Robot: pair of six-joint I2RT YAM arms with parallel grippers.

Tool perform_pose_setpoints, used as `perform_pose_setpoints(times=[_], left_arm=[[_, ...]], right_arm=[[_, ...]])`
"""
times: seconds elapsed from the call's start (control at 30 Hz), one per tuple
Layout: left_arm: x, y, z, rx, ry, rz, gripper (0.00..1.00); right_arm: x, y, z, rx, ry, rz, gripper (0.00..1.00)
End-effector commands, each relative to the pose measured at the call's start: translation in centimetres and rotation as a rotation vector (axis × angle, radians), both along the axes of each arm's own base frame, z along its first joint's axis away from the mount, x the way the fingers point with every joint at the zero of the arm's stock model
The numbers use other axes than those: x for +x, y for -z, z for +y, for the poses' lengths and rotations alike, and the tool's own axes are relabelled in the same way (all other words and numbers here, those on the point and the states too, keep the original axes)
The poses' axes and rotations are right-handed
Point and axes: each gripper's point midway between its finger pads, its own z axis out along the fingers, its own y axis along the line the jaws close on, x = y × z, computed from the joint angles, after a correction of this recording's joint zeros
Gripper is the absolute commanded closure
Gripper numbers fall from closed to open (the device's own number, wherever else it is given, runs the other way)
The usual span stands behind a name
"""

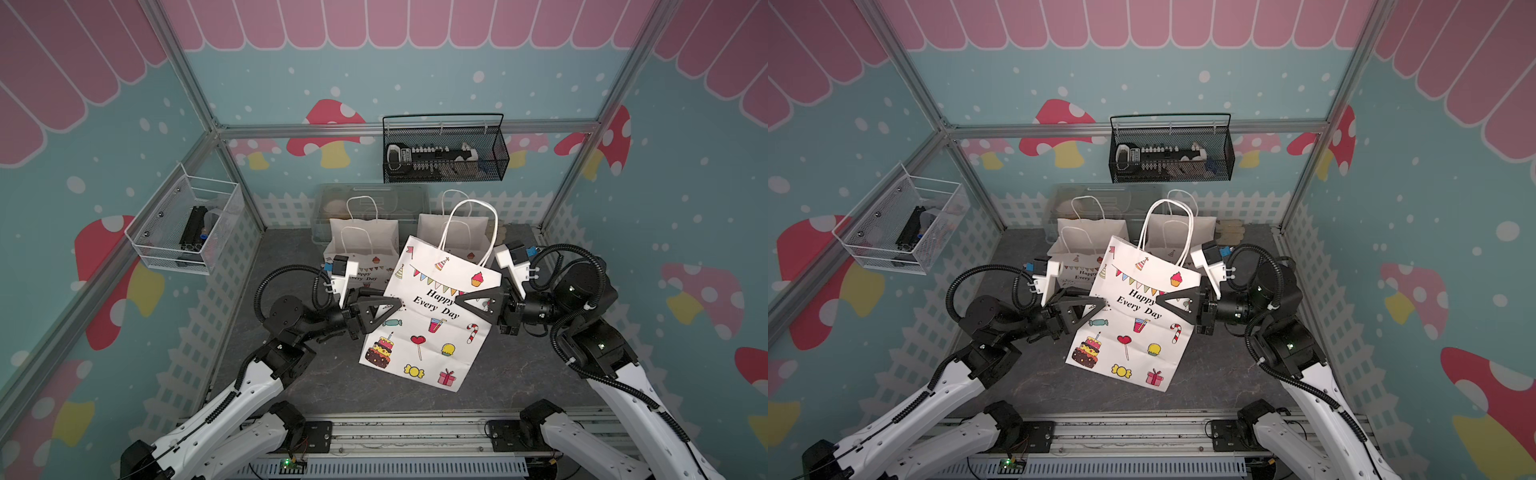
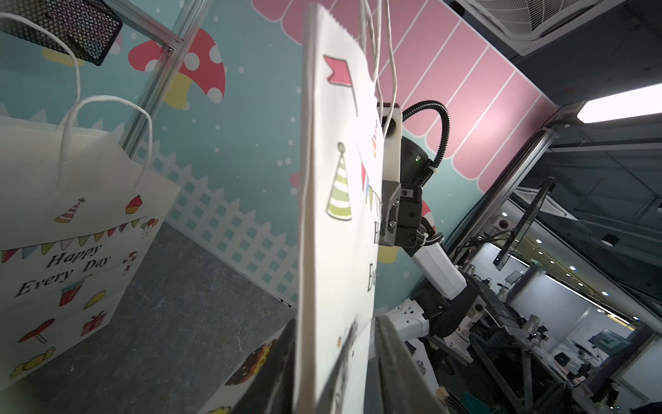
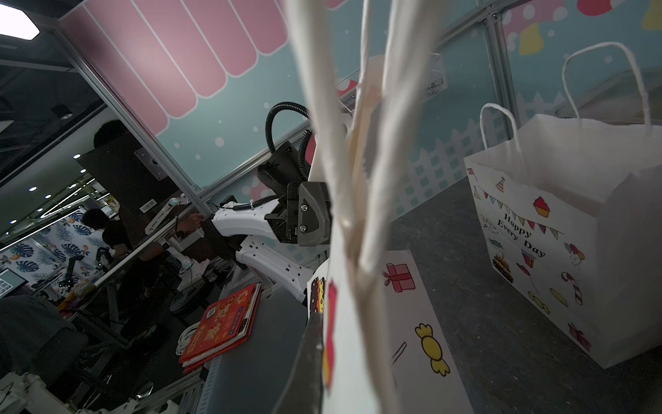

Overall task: Put away the paper bag
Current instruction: Press the paper bag.

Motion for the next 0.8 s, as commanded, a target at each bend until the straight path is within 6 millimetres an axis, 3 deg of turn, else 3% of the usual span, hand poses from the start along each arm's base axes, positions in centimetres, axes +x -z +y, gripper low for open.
perform_pose_setpoints(times=[0.0, 0.2, 0.43, 0.63, 0.77], left_arm=[[-1.7, -0.8, -0.3, 0.015, 0.091, -0.031, 0.52], [-2.6, -0.5, 1.0, 0.09, 0.045, -0.071, 0.34], [-1.4, -2.5, 3.5, 0.059, -0.056, -0.092, 0.21], [-0.3, -3.8, 1.8, 0.058, 0.051, -0.081, 0.15], [-0.1, -3.9, 0.6, 0.064, 0.121, -0.073, 0.16]], right_arm=[[0.0, -1.6, 0.0, -0.006, 0.004, -0.086, 1.0], [-0.8, -1.2, -0.3, -0.081, -0.017, -0.113, 1.0], [-1.3, -1.2, 0.1, -0.094, -0.078, -0.108, 1.0], [-1.5, -1.6, 0.5, -0.078, -0.143, -0.101, 1.0], [-1.6, -2.1, 0.6, -0.064, -0.158, -0.112, 0.99]])
